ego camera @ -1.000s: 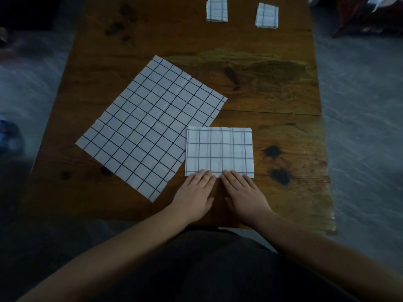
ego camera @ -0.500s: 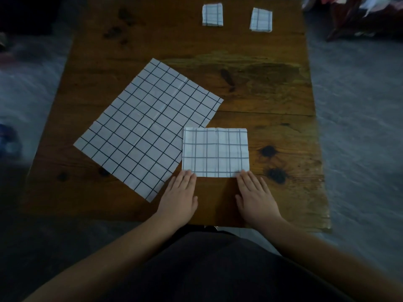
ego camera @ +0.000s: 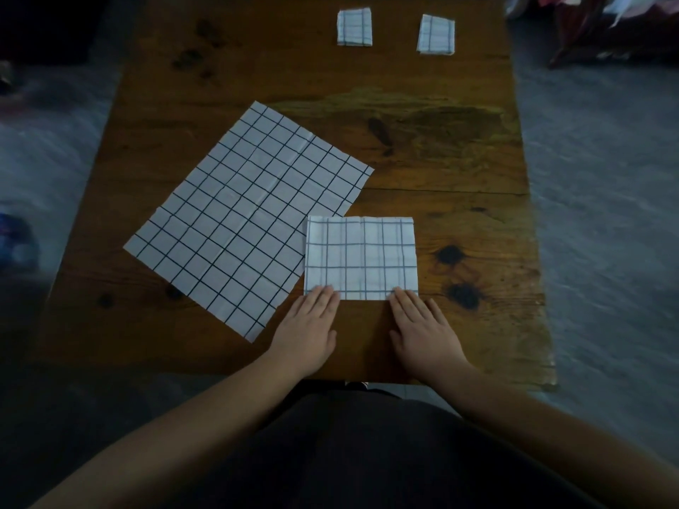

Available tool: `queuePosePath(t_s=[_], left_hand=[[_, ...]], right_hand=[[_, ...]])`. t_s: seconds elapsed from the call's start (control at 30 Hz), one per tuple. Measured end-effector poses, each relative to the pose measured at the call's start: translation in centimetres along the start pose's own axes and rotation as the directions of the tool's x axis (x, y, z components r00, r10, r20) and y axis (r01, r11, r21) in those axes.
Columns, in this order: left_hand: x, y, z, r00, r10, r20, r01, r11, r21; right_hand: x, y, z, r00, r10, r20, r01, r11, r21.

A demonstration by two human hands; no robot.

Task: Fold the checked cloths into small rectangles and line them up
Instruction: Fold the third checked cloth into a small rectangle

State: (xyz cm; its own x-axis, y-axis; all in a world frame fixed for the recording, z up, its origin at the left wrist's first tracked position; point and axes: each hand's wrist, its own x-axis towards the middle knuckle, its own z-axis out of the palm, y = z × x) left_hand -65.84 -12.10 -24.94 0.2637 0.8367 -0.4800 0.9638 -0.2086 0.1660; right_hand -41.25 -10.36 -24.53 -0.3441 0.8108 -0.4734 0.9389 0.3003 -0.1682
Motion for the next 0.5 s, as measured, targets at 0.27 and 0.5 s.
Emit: queuePosePath(t_s=[0.27, 0.5], left_hand=[[-1.5, -2.0, 0.0, 0.997, -0.074, -0.029, 0.071, 0.994, -0.081], [1.0, -0.4, -2.8, 0.879, -0.476, -0.032, 0.283, 0.574, -0.769]], right_hand=[[-1.0, 1.8, -1.0, 0.989, 0.142, -0.046, -0.130, 0.971, 0.203], [3.7, 0.1, -4.5, 0.971, 0.230, -0.059, -0.178, 0.870, 0.459]])
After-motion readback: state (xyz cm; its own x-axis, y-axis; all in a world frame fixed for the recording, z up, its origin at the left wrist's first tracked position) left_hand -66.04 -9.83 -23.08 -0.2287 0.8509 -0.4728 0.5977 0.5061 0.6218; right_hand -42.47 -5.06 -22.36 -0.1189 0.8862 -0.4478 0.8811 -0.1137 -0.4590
